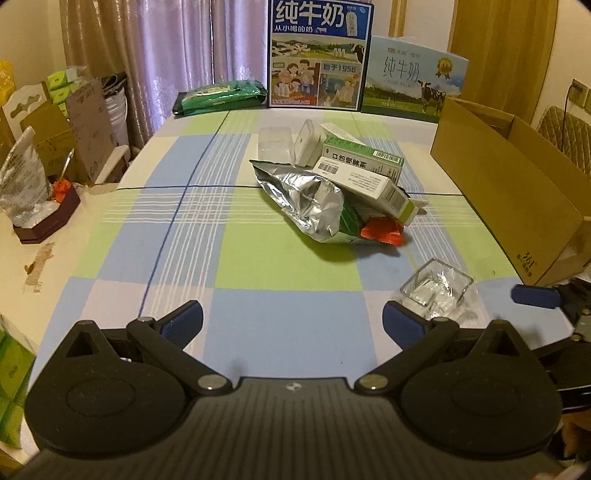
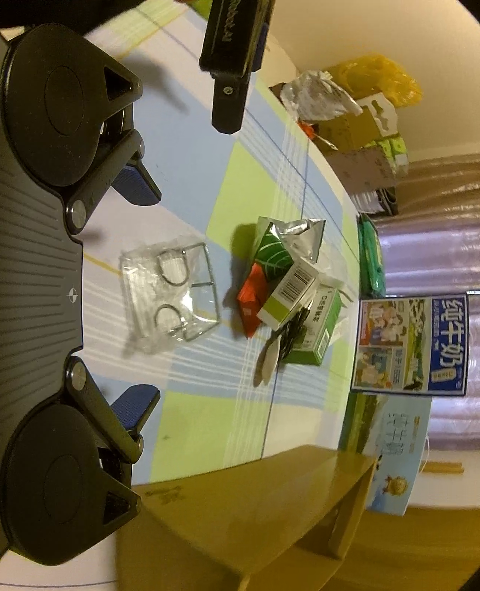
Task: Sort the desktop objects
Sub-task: 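Grasp the clear plastic box with the right gripper, then grasp the white medicine box with the left gripper while the right gripper holds the clear box, then carry the medicine box and clear box toward the cardboard box with both grippers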
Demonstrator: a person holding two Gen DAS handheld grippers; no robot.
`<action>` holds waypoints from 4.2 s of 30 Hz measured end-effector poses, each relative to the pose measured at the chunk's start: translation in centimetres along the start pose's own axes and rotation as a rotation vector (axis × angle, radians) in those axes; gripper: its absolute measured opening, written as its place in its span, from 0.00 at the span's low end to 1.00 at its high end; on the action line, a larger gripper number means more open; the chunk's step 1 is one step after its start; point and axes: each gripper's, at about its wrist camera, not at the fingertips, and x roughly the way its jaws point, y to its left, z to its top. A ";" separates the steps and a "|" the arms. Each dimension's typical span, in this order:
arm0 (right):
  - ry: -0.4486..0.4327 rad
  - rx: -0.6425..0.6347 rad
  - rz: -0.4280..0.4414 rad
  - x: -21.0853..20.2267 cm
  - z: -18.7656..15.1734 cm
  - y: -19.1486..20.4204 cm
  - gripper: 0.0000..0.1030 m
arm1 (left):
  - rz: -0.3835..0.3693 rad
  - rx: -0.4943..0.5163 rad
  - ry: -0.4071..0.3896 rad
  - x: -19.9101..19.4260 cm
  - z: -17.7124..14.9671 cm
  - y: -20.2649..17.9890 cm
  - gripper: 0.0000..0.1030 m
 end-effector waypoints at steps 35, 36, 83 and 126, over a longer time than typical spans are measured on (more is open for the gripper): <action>-0.021 0.035 -0.068 4.9 1.3 -3.6 0.62 | -0.069 0.103 -0.044 5.3 4.0 -3.7 0.98; -0.024 0.042 -0.077 4.8 1.3 -3.9 0.62 | -0.067 0.118 -0.057 5.5 4.3 -4.2 0.98; -0.068 0.126 -0.095 1.4 -1.0 -5.5 0.62 | 0.046 0.168 -0.167 3.1 -2.3 -5.8 0.68; -0.104 0.114 -0.097 -2.9 -0.3 -3.3 0.62 | 0.080 0.073 -0.101 0.9 -2.5 -4.7 0.67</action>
